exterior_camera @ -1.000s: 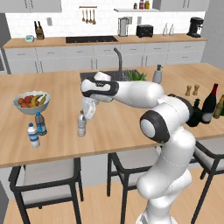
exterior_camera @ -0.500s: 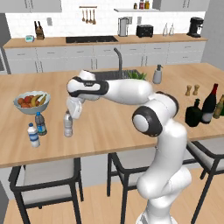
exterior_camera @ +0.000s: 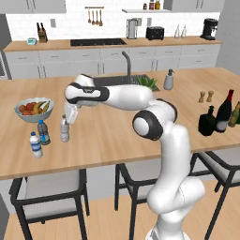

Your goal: Move the plastic bottles in the middle to the plastics group, and the glass bottles in the middle to the glass group.

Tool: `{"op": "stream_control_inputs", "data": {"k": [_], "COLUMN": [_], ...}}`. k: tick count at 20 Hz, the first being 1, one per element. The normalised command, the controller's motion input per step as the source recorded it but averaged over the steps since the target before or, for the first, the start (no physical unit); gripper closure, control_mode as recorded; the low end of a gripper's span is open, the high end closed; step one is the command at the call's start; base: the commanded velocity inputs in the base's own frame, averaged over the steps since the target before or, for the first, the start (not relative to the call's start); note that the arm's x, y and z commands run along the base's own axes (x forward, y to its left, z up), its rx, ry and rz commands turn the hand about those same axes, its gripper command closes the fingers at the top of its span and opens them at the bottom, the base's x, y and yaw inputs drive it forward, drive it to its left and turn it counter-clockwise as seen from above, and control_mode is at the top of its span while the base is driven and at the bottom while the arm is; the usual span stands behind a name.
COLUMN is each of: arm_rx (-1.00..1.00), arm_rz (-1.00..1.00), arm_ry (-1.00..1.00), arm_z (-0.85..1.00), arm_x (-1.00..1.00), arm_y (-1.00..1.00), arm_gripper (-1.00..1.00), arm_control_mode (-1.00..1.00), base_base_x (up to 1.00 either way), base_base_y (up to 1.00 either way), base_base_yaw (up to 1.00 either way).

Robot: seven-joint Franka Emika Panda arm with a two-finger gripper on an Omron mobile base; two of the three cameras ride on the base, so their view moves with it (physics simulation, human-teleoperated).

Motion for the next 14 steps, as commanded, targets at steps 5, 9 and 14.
{"op": "stream_control_inputs", "data": {"k": [5, 9, 14], "arm_rx": [0.00, 0.00, 0.00], "arm_rz": [0.00, 0.00, 0.00], "arm_ry": [0.00, 0.00, -0.02], "arm_z": [-0.01, -0.12, -0.54], "arm_x": [0.26, 0.00, 0.00], "arm_y": [0.11, 0.02, 0.02], "arm_gripper": [1.00, 1.00, 1.00], "arm_control_mode": [-1.00, -1.00, -1.00], "base_base_x": [0.00, 0.00, 0.00], "base_base_y": [0.00, 0.00, 0.00], "base_base_yaw": [0.00, 0.00, 0.00]}}
